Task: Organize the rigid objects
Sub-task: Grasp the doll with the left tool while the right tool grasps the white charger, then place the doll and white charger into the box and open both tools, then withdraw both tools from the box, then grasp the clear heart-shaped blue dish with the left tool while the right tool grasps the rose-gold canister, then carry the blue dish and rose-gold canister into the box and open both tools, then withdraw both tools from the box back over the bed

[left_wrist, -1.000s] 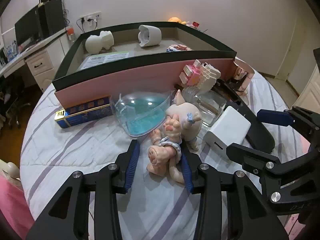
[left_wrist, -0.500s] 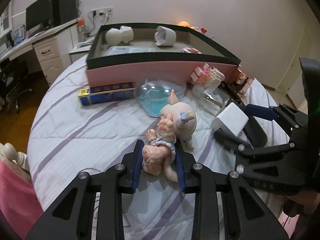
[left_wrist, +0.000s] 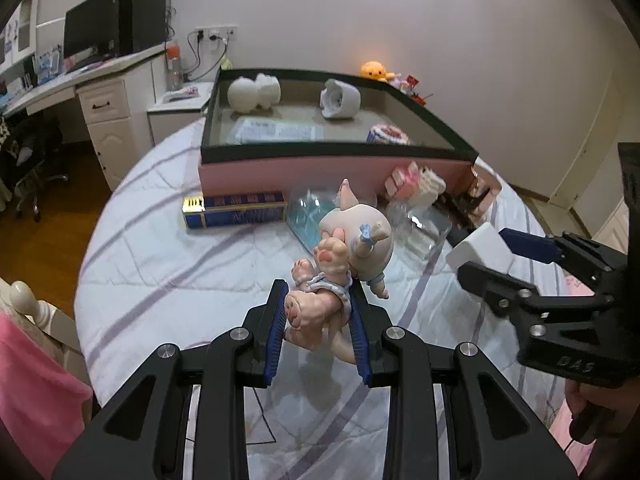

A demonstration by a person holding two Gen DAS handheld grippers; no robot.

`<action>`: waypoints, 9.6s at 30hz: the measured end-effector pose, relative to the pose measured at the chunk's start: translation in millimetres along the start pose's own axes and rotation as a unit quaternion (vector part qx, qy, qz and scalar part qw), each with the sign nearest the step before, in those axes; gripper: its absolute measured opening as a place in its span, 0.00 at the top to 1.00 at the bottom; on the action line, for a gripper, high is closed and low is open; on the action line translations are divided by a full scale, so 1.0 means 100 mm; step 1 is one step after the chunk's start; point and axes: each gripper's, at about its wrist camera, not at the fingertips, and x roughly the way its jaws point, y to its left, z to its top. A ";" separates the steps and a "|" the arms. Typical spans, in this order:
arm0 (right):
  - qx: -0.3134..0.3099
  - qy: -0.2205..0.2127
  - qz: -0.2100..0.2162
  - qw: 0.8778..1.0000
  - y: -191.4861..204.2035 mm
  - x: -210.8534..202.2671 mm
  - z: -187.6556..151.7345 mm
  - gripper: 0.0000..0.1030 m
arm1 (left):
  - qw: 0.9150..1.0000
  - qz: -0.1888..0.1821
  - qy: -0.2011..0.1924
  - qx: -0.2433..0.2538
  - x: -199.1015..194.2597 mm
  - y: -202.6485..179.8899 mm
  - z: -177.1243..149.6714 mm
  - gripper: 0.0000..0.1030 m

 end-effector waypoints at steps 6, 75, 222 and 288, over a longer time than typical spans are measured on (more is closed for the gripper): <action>0.004 -0.032 0.014 0.999 -0.07 -0.18 0.22 0.35 | 1.000 -0.002 -0.024 0.002 -0.12 0.02 0.22 0.71; 0.129 -0.118 0.010 0.985 -0.69 -0.74 0.47 0.15 | 0.989 0.050 -0.134 -0.022 -0.81 0.03 0.60 0.00; 0.085 -0.025 0.020 0.996 -1.03 0.98 1.49 0.50 | 0.998 0.038 -0.048 -0.009 0.96 -0.02 1.62 0.25; 0.113 -0.116 -0.005 0.987 -0.35 -1.20 -0.07 0.14 | 0.991 0.060 -0.110 -0.041 -1.09 -0.02 -0.03 0.02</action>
